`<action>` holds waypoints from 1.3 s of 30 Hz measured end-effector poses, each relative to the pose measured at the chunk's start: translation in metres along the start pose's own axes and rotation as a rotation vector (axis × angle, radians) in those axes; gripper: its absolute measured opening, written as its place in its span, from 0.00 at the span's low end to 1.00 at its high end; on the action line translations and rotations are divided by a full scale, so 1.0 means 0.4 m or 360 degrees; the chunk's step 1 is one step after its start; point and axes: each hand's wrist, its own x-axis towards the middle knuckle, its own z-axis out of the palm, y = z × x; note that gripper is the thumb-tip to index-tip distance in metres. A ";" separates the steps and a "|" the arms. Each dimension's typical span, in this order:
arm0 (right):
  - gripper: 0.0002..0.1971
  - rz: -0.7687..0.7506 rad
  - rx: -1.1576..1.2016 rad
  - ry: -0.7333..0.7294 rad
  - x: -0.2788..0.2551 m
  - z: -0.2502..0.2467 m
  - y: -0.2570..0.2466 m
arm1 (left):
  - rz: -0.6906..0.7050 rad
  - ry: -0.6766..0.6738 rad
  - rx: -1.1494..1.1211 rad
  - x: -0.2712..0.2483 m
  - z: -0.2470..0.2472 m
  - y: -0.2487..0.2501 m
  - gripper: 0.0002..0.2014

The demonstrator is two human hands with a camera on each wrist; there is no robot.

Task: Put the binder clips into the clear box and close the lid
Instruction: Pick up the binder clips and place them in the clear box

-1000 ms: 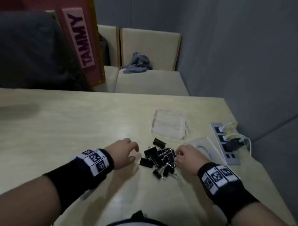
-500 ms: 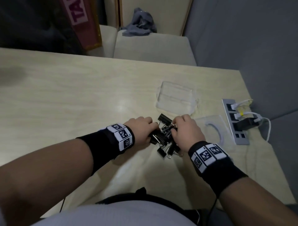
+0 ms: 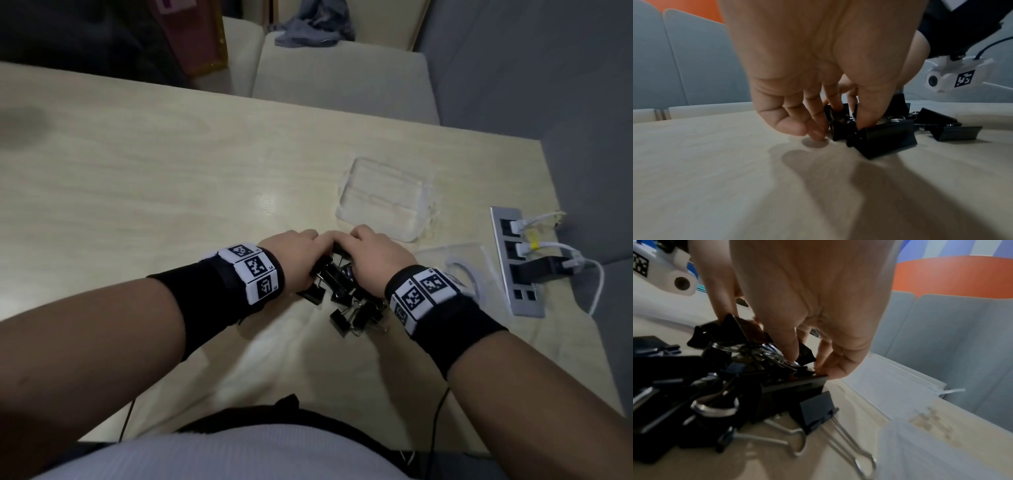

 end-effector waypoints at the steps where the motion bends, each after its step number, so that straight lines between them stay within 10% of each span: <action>1: 0.29 0.0021 0.0026 0.0010 0.003 -0.003 -0.001 | 0.0002 0.0013 -0.0006 0.001 0.001 0.002 0.27; 11: 0.13 0.0204 0.0167 0.0129 -0.010 -0.006 -0.005 | -0.0192 -0.0027 -0.0063 -0.001 0.005 -0.013 0.22; 18: 0.23 0.0487 0.0691 0.0611 -0.032 -0.070 0.000 | -0.0280 -0.0059 -0.0119 -0.009 -0.005 -0.047 0.21; 30: 0.19 0.0531 0.0691 0.0115 -0.092 -0.015 0.005 | -0.0167 0.0590 -0.1072 -0.022 -0.091 -0.063 0.12; 39: 0.18 0.0483 0.1011 0.0144 -0.176 -0.006 -0.012 | -0.0136 0.0539 -0.0518 0.026 -0.050 0.025 0.15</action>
